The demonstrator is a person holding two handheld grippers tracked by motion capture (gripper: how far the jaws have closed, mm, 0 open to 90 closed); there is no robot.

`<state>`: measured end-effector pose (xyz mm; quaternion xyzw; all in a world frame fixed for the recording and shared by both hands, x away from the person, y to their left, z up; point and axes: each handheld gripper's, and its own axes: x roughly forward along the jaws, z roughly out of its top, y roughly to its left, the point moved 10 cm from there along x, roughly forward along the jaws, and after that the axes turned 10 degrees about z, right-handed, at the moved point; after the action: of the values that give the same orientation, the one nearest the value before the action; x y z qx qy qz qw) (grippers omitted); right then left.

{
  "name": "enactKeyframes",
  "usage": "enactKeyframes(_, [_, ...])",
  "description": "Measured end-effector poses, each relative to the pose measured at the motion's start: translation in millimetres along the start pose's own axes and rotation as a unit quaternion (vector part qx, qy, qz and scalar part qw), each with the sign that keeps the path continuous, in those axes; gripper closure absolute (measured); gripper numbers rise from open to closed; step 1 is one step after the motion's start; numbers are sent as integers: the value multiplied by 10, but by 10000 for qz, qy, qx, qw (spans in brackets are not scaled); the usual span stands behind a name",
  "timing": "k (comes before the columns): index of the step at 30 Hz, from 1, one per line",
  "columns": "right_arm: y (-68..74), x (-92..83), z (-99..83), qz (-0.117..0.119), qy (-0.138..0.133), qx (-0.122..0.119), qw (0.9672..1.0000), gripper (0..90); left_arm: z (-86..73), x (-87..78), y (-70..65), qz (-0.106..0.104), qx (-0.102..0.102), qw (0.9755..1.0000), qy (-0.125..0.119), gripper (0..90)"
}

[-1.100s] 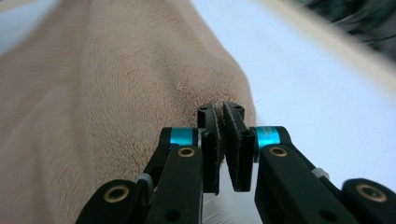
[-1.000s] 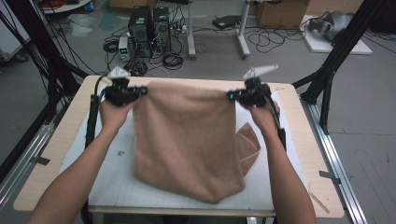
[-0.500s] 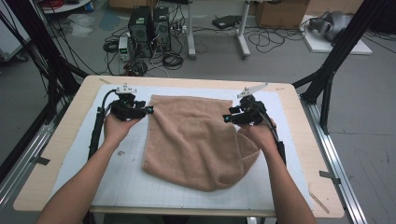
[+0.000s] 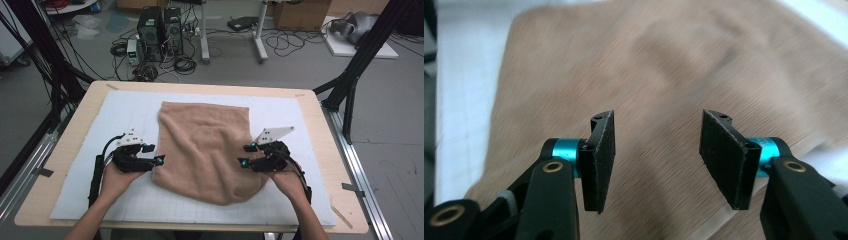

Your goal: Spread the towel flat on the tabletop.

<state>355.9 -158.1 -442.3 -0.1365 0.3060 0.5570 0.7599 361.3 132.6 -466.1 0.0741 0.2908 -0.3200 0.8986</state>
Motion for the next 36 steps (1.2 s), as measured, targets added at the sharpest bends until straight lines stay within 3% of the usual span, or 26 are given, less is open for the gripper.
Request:
enactKeyframes(6, [232,71,-298,207,214,-66,9995,470,-234,-54,-252,-283,264,9989,253,350])
enactKeyframes(9, [265,138,-414,213,358,-32,9991,476,-391,17,-339,-280,592,9962,581,365])
enactKeyframes(11, [261,202,-455,249,419,-29,9988,505,-490,89,-376,-280,756,9934,816,427])
enactKeyframes(14, [285,348,-534,385,690,6,9969,621,-479,95,-364,-183,810,9940,710,497])
enactKeyframes(18, [281,454,-496,478,678,58,9965,785,-468,87,-413,-391,814,9937,661,764])
enactKeyframes(20, [287,473,-457,486,760,6,9959,816,-442,66,-403,-361,808,9941,619,809])
enactKeyframes(24, [382,410,-294,673,647,-101,9956,828,-310,-88,-248,-263,568,9975,330,825])
enactKeyframes(27, [415,289,-66,654,422,-252,9966,829,-76,-229,-71,-50,416,9991,-5,826])
enactKeyframes(29, [367,200,122,514,255,-330,9978,829,123,-288,82,179,303,9991,-227,826])
enactKeyframes(31, [253,120,301,311,163,-394,9986,828,338,-316,254,436,147,9980,-442,826])
enactKeyframes(33, [75,51,478,65,-17,-375,9993,828,554,-290,436,746,77,9951,-652,826])
enactKeyframes(36, [-269,9,670,-199,-234,-120,9995,828,808,-101,659,833,-293,9934,-726,821])
